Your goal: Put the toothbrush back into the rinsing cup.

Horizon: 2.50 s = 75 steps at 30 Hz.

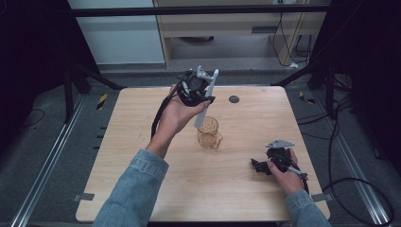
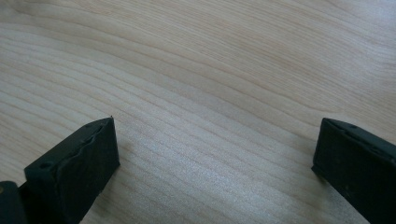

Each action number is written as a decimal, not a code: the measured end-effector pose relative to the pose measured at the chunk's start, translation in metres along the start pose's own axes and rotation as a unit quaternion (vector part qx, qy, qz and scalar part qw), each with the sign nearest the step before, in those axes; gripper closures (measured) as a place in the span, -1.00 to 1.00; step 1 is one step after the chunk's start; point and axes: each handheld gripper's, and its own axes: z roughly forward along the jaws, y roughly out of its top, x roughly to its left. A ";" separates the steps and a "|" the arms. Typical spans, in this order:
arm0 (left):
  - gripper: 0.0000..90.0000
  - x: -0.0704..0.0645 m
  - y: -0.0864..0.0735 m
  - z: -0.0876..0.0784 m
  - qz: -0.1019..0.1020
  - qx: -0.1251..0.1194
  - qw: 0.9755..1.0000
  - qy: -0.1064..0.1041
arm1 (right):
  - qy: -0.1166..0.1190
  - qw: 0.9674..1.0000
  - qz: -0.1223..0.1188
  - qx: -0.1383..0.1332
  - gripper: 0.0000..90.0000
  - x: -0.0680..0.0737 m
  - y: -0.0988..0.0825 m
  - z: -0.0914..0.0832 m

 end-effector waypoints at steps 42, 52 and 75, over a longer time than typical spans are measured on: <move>0.51 -0.001 -0.018 0.035 -0.012 -0.041 0.999 -0.001 | 0.003 1.000 0.005 0.002 -0.99 0.000 0.000 -0.001; 0.51 -0.005 -0.023 0.039 -0.005 -0.054 0.999 0.007 | 0.000 1.000 -0.002 0.000 -0.99 0.000 0.000 0.000; 0.51 -0.005 -0.042 0.054 -0.013 -0.051 0.999 0.001 | 0.000 1.000 -0.002 0.000 -0.99 0.000 0.000 0.000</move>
